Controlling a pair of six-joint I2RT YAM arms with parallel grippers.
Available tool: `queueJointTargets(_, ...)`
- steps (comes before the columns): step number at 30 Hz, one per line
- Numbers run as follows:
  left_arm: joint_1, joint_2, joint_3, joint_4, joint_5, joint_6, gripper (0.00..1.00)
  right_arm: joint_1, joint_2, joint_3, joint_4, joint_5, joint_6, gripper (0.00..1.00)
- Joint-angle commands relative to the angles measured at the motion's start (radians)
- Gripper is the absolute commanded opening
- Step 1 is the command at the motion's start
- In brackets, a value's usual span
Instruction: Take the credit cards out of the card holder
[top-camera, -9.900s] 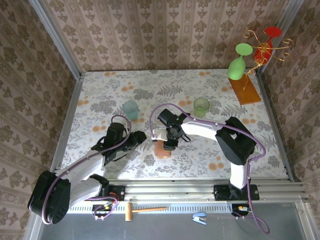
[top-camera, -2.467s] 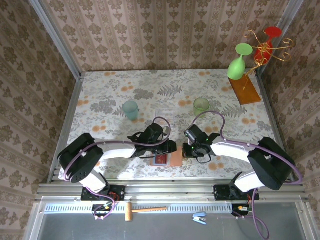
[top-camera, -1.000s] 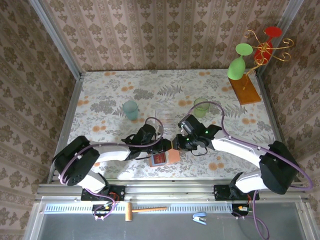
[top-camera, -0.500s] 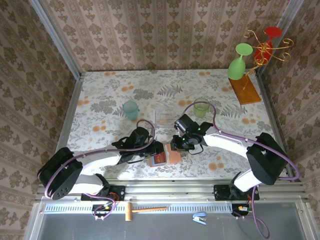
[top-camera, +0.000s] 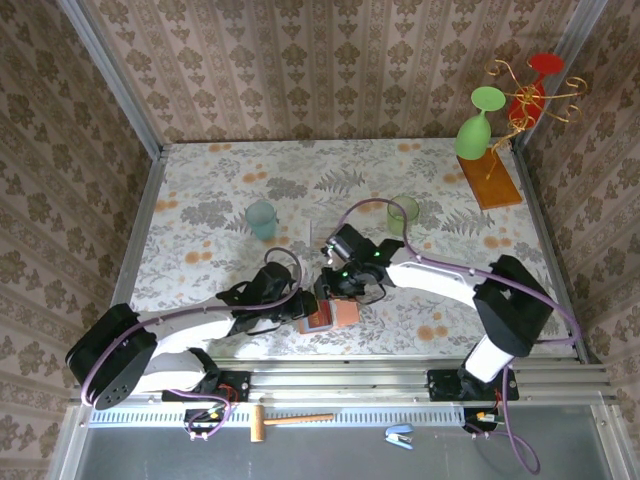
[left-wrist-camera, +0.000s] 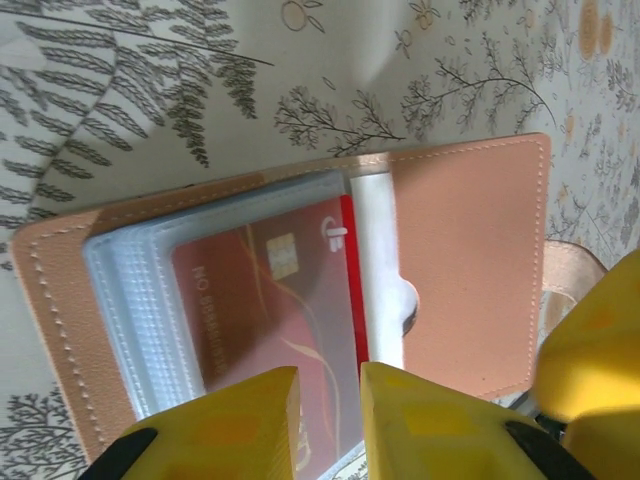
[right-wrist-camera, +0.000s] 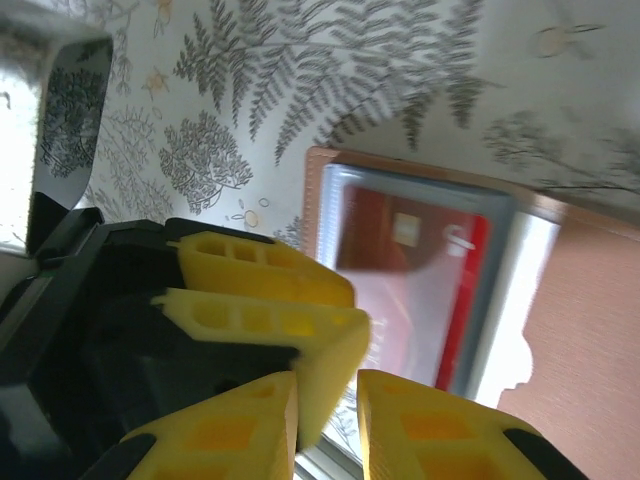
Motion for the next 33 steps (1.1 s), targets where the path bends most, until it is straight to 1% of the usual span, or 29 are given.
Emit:
queueJointTargets(1,0.01,0.012,-0.016,0.003,-0.006,-0.001,0.23,0.031,0.055,0.063,-0.087,0.04,-0.02,0.22)
queueJointTargets(3,0.013,0.012,-0.02,0.008,-0.008,-0.004,0.23,0.035,0.07,0.083,-0.157,0.119,-0.042,0.22)
queueJointTargets(8,0.018,0.007,-0.031,0.006,-0.006,-0.002,0.24,0.034,0.068,0.105,-0.309,0.266,-0.095,0.22)
queueJointTargets(13,0.025,0.007,-0.044,0.007,-0.003,0.0,0.23,0.016,0.035,0.09,-0.378,0.342,-0.129,0.22)
queueJointTargets(17,0.025,0.007,-0.052,0.01,-0.003,-0.002,0.24,-0.014,0.014,0.05,-0.366,0.339,-0.139,0.23)
queueJointTargets(28,0.046,0.01,-0.054,0.009,-0.002,0.007,0.23,-0.05,0.013,-0.087,-0.205,0.214,-0.093,0.25)
queueJointTargets(33,0.068,0.01,-0.057,0.014,0.008,0.014,0.24,-0.051,0.019,-0.139,-0.155,0.206,-0.056,0.2)
